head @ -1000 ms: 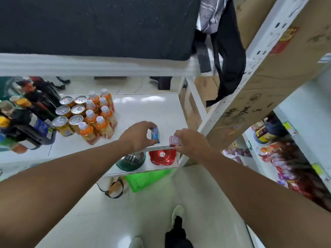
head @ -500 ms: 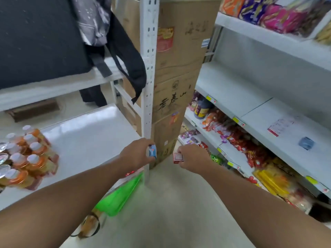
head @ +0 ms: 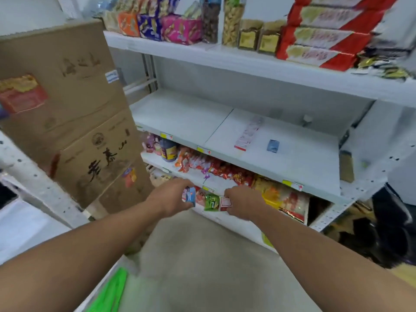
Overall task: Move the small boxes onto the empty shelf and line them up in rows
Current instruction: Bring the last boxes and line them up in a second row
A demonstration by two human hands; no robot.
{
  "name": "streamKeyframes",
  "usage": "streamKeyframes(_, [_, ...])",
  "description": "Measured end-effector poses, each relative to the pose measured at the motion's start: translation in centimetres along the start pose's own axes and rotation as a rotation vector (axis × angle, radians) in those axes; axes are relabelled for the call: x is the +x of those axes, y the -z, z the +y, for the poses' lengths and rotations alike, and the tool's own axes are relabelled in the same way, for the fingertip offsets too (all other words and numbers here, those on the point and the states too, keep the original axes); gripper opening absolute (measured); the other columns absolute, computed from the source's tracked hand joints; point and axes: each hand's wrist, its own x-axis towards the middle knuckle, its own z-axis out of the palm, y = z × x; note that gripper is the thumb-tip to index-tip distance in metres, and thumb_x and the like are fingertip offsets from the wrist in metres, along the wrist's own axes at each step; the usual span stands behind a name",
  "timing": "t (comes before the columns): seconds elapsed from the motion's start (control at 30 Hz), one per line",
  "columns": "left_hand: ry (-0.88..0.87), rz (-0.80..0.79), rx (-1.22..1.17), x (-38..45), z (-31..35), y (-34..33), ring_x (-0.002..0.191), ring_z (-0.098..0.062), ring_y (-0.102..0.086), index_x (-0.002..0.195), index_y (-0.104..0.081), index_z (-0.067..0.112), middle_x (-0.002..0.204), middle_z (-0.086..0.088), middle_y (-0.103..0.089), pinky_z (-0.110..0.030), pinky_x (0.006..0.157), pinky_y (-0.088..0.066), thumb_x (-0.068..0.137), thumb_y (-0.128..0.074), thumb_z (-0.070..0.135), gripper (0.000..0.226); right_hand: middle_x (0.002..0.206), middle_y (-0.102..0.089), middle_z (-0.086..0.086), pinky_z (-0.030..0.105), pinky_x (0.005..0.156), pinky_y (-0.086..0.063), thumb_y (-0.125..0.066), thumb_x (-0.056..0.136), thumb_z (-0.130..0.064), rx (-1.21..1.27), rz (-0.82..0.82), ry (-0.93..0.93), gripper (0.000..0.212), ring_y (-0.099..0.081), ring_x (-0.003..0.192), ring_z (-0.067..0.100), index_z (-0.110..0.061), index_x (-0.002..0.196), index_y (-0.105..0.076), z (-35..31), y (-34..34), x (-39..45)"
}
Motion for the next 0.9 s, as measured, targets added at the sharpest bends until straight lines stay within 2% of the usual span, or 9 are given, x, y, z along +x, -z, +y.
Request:
streamKeyframes(0.13, [-0.061, -0.047, 0.021, 4.5, 4.6, -1.7, 0.126, -0.019, -0.059, 0.145, -0.057, 0.031, 0.142, 0.006, -0.063, -0.038, 0.097, -0.051, 0.088, -0.08, 0.053, 0.066, 0.102, -0.068, -0.001, 0.038, 0.075, -0.058, -0.072, 0.089, -0.044, 0.067, 0.022, -0.077, 0.026, -0.068, 0.097, 0.024, -0.027, 0.108, -0.066, 6.9, -0.7, 0.1])
streamKeyframes(0.23, [-0.087, -0.091, 0.013, 7.8, 7.3, -3.3, 0.124, -0.018, -0.059, 0.144, -0.058, 0.031, 0.141, 0.005, -0.063, -0.036, 0.098, -0.051, 0.088, -0.081, 0.05, 0.063, 0.103, -0.067, 0.0, 0.033, 0.066, -0.048, -0.072, 0.09, -0.041, 0.065, 0.006, -0.097, 0.026, -0.067, 0.096, 0.024, -0.025, 0.109, -0.066, 10.9, -1.9, -0.4])
streamKeyframes(0.37, [-0.109, -0.112, -0.039, 12.1, 10.5, -5.0, 0.123, -0.017, -0.061, 0.143, -0.058, 0.031, 0.141, 0.006, -0.063, -0.032, 0.096, -0.05, 0.087, -0.084, 0.048, 0.063, 0.104, -0.064, -0.001, 0.034, 0.067, -0.044, -0.072, 0.089, -0.037, 0.134, -0.022, -0.171, 0.026, -0.066, 0.1, 0.026, -0.026, 0.109, -0.062, 15.2, -3.0, 0.0])
streamKeyframes(0.43, [-0.163, -0.124, -0.03, 14.2, 11.6, -5.7, 0.122, -0.016, -0.06, 0.14, -0.059, 0.031, 0.139, 0.007, -0.063, -0.032, 0.096, -0.051, 0.087, -0.085, 0.046, 0.061, 0.101, -0.06, -0.003, 0.035, 0.069, -0.046, -0.072, 0.087, -0.036, 0.145, -0.025, -0.198, 0.024, -0.065, 0.102, 0.026, -0.028, 0.107, -0.061, 16.9, -3.1, 0.6])
streamKeyframes(0.57, [-0.227, -0.15, -0.071, 19.0, 12.5, -6.9, 0.114, -0.014, -0.063, 0.132, -0.058, 0.036, 0.132, 0.01, -0.065, -0.04, 0.095, -0.059, 0.084, -0.087, 0.046, 0.057, 0.108, -0.067, -0.002, 0.034, 0.07, -0.046, -0.07, 0.087, -0.032, 0.15, 0.006, -0.257, 0.023, -0.064, 0.104, 0.023, -0.028, 0.109, -0.065, 19.5, -3.6, 2.2])
streamKeyframes(0.7, [-0.283, -0.181, -0.149, 24.6, 12.7, -7.7, 0.109, -0.012, -0.065, 0.124, -0.06, 0.034, 0.123, 0.012, -0.065, -0.037, 0.092, -0.06, 0.082, -0.09, 0.042, 0.052, 0.11, -0.068, -0.001, 0.039, 0.079, -0.057, -0.07, 0.087, -0.034, 0.135, -0.062, -0.36, 0.024, -0.065, 0.108, 0.025, -0.027, 0.11, -0.065, 21.4, -3.7, 4.2])
streamKeyframes(0.9, [-0.316, -0.21, -0.311, 33.3, 13.6, -8.4, 0.1, -0.011, -0.066, 0.115, -0.056, 0.037, 0.114, 0.012, -0.066, -0.039, 0.087, -0.059, 0.078, -0.092, 0.042, 0.052, 0.113, -0.07, 0.001, 0.041, 0.084, -0.058, -0.07, 0.086, -0.043, 0.144, -0.111, -0.51, 0.033, -0.065, 0.109, 0.029, -0.029, 0.115, -0.067, 24.7, -2.4, 7.5])
